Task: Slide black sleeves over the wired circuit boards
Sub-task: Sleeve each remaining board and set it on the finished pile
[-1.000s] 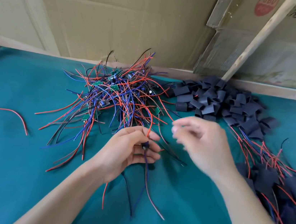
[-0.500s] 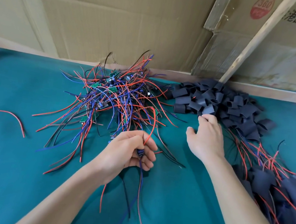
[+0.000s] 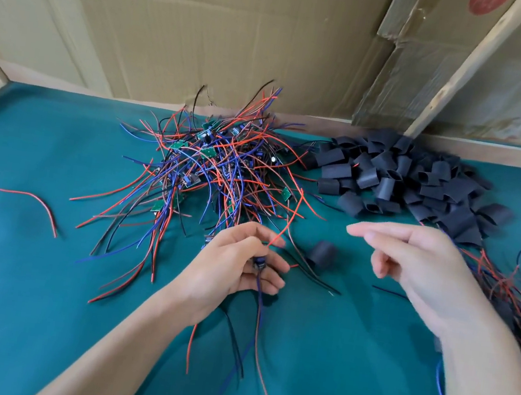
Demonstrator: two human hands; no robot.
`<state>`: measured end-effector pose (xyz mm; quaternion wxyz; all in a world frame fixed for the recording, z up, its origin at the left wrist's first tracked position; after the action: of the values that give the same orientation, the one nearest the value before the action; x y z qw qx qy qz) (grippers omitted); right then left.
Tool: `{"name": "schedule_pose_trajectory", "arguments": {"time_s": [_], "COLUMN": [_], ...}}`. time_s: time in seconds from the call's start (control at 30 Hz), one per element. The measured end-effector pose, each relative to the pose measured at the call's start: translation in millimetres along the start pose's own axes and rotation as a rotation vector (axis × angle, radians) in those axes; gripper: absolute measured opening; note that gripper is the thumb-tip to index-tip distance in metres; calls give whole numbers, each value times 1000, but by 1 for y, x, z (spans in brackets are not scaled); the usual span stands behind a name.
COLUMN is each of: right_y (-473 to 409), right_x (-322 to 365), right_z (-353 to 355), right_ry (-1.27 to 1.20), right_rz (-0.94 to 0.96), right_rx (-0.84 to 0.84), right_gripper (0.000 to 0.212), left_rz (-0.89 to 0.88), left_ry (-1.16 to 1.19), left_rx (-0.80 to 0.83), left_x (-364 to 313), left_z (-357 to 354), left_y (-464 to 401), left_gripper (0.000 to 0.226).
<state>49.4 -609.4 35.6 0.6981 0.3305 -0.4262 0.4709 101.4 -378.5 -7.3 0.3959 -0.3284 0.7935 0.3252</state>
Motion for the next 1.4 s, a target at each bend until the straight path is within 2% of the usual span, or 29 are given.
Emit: {"name": "schedule_pose_trajectory", "arguments": {"time_s": [0.07, 0.17, 0.23, 0.27, 0.3, 0.37, 0.4, 0.5, 0.6, 0.73, 0.87, 1.1, 1.23, 1.4], "right_y": [5, 11, 8, 6, 5, 7, 8, 9, 10, 10, 13, 19, 21, 19], "right_x": [2, 2, 1, 1, 1, 2, 3, 9, 12, 10, 21, 25, 19, 16], "right_z": [-5, -26, -29, -27, -28, -38, -43, -47, -46, -41, -51, -85, -87, -82], "right_ry": [-83, -127, -16, 84, 202, 443, 534, 596, 593, 460, 106, 3, -94, -182], "right_rz": [9, -7, 9, 19, 30, 61, 86, 150, 175, 148, 182, 219, 174, 147], "right_rx": [128, 267, 169, 96, 64, 106, 125, 88, 46, 0, 87, 188, 328, 325], "right_gripper": [17, 24, 12, 16, 25, 48, 52, 44, 32, 19, 14, 19, 16, 15], "left_rz": [2, 10, 17, 19, 21, 12, 5, 2, -10, -16, -25, -63, -64, -58], "left_ry": [30, 32, 16, 10, 2, -18, -29, -48, -61, -78, -80, -62, -18, -33], "left_rx": [-36, -68, -62, -50, -38, -21, -13, 7, 26, 8, 6, 20, 40, 57], "left_x": [2, 5, 6, 6, 6, 5, 5, 4, 4, 5, 6, 6, 6, 4], "left_z": [2, 5, 5, 5, 6, 6, 6, 6, 5, 5, 6, 8, 7, 6], "left_y": [-1, -2, -3, -3, -3, -3, -3, -2, -2, -2, -3, -4, -5, -3], "left_gripper": [22, 38, 41, 41, 39, 29, 26, 36, 34, 35, 34, 18, 32, 20]}}
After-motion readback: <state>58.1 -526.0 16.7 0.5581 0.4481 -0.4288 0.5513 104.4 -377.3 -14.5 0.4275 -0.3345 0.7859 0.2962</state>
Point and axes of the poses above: each hand's wrist, its own y-axis away from the middle knuckle, its own z-axis out of the back of the hand, x = y × z, the point moved 8 cm from there along -y, towards the middle knuckle, and after that the axes turned 11 degrees about y, right-handed, at the moved point
